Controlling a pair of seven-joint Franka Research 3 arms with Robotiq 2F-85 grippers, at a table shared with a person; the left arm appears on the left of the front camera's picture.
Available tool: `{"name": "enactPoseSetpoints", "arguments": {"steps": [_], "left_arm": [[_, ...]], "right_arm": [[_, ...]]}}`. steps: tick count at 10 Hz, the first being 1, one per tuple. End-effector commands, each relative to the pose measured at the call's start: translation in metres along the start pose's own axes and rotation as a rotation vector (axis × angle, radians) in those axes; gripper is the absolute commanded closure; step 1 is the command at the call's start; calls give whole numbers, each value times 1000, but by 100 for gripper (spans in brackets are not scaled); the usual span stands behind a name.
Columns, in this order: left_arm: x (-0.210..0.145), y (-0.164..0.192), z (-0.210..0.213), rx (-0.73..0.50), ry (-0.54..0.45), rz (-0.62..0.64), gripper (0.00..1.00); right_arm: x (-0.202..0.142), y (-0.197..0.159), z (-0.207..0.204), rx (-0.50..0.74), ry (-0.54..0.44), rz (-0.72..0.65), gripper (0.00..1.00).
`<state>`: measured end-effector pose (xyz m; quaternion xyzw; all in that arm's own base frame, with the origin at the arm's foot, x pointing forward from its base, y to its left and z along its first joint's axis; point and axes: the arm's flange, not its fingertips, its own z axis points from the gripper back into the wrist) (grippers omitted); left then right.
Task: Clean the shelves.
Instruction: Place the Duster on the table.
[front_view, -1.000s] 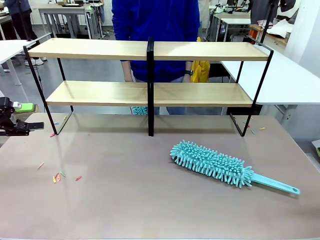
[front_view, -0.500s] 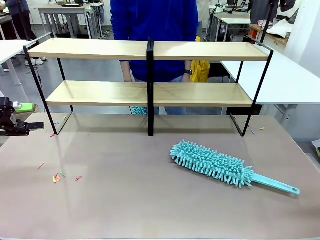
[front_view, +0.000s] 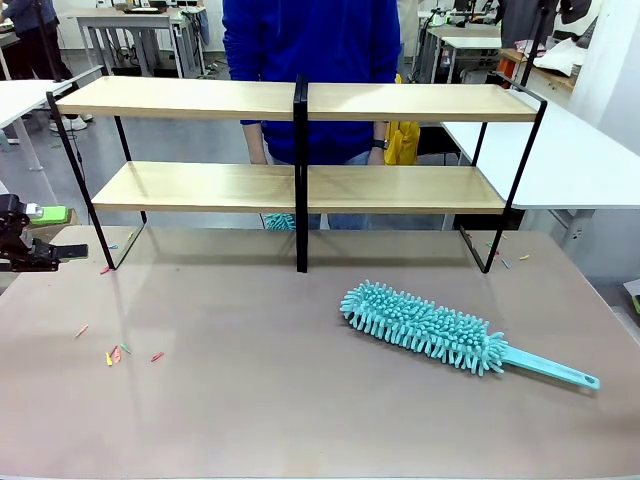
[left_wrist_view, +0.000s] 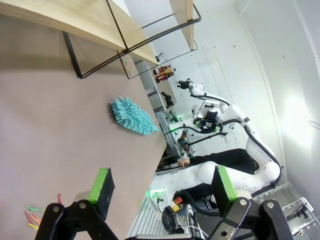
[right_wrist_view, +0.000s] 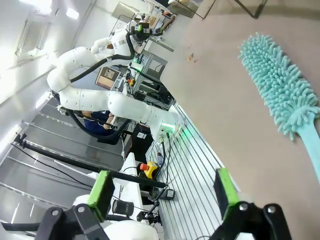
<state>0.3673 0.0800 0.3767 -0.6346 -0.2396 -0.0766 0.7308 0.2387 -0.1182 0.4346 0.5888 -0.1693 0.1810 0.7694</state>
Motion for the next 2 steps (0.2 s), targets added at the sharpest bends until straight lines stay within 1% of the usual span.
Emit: {"name": "enactPoseSetpoints", "arguments": {"steps": [1,2], "left_arm": [[0,-1,-2,-18,-21,-21,0],[0,-1,-2,-18,-21,-21,0]], "right_arm": [[-1,0,1,18,-8,24,0],[-1,0,1,18,-8,24,0]]}}
